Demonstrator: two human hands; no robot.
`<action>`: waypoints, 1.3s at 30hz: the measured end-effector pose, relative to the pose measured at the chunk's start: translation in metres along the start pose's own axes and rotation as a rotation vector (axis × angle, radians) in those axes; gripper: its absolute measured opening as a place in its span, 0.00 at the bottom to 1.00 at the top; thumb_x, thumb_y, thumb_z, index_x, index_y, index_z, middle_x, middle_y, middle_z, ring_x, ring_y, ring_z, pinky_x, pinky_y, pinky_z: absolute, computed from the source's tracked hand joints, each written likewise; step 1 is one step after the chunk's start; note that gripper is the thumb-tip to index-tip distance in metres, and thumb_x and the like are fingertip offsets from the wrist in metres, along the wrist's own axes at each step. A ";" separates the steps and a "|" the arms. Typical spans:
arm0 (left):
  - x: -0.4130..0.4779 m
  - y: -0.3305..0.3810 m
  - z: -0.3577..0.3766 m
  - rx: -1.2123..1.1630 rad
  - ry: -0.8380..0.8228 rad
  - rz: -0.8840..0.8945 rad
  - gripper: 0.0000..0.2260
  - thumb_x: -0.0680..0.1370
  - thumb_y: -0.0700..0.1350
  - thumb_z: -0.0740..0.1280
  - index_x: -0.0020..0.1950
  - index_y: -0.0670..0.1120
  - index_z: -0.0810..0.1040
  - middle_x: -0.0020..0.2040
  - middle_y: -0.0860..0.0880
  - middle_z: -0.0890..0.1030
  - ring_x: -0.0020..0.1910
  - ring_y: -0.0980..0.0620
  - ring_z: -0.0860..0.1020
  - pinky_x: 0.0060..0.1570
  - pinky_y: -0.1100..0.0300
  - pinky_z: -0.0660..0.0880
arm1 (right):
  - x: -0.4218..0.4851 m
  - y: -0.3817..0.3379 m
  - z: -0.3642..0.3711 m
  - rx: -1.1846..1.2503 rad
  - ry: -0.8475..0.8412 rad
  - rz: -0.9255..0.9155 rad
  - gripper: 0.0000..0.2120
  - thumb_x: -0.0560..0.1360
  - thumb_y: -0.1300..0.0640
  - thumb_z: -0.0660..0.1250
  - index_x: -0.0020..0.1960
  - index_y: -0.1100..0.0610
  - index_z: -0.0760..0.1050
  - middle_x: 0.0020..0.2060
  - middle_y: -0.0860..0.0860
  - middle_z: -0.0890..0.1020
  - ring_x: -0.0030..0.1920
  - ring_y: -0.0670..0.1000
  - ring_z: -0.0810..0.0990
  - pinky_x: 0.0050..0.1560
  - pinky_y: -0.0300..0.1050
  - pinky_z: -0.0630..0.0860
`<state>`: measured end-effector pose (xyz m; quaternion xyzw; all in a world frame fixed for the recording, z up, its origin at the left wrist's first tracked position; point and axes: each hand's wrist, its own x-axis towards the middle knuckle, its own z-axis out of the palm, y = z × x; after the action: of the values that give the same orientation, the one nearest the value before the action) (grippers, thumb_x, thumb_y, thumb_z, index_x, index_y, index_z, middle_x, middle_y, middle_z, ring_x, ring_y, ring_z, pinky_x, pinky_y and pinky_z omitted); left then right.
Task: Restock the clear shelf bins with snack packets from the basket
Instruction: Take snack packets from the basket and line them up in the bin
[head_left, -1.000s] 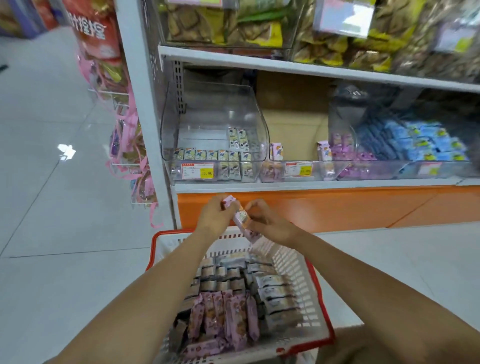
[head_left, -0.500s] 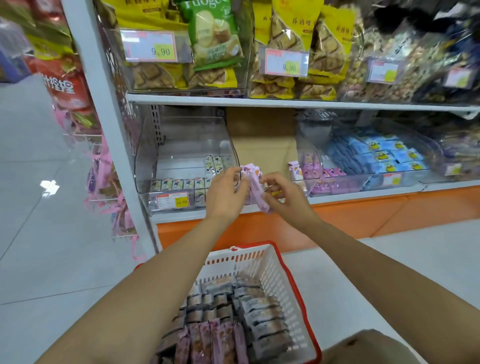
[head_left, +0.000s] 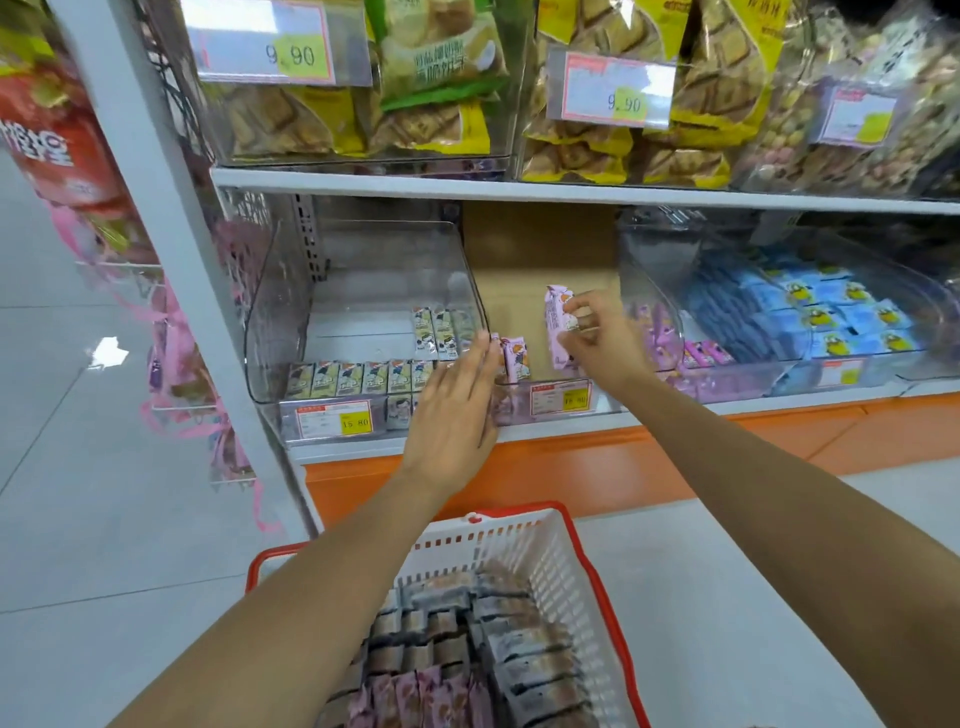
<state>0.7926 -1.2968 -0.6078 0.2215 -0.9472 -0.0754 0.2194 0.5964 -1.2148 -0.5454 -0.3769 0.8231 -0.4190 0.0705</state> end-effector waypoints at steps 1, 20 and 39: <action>-0.001 -0.002 0.003 0.000 0.011 0.008 0.36 0.78 0.43 0.63 0.81 0.44 0.47 0.81 0.47 0.45 0.74 0.48 0.63 0.76 0.50 0.55 | 0.005 0.002 0.004 -0.048 -0.011 0.000 0.14 0.75 0.64 0.69 0.59 0.54 0.74 0.42 0.48 0.76 0.43 0.53 0.78 0.41 0.46 0.78; -0.001 -0.003 0.003 0.041 -0.042 0.009 0.37 0.77 0.43 0.62 0.81 0.45 0.45 0.81 0.48 0.43 0.70 0.49 0.65 0.74 0.52 0.57 | 0.020 0.006 0.019 -0.399 -0.320 0.137 0.14 0.77 0.62 0.63 0.59 0.50 0.77 0.59 0.54 0.78 0.51 0.55 0.79 0.44 0.45 0.77; -0.111 -0.073 -0.012 0.184 -0.025 0.031 0.18 0.68 0.43 0.71 0.56 0.44 0.75 0.53 0.45 0.76 0.52 0.44 0.73 0.57 0.51 0.66 | -0.122 -0.044 0.115 -0.102 -0.295 -0.358 0.07 0.77 0.57 0.66 0.40 0.49 0.75 0.28 0.41 0.73 0.28 0.41 0.71 0.32 0.38 0.67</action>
<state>0.9159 -1.3127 -0.6567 0.2251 -0.9561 0.0124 0.1875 0.7564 -1.2212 -0.6107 -0.5770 0.7440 -0.3231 0.0956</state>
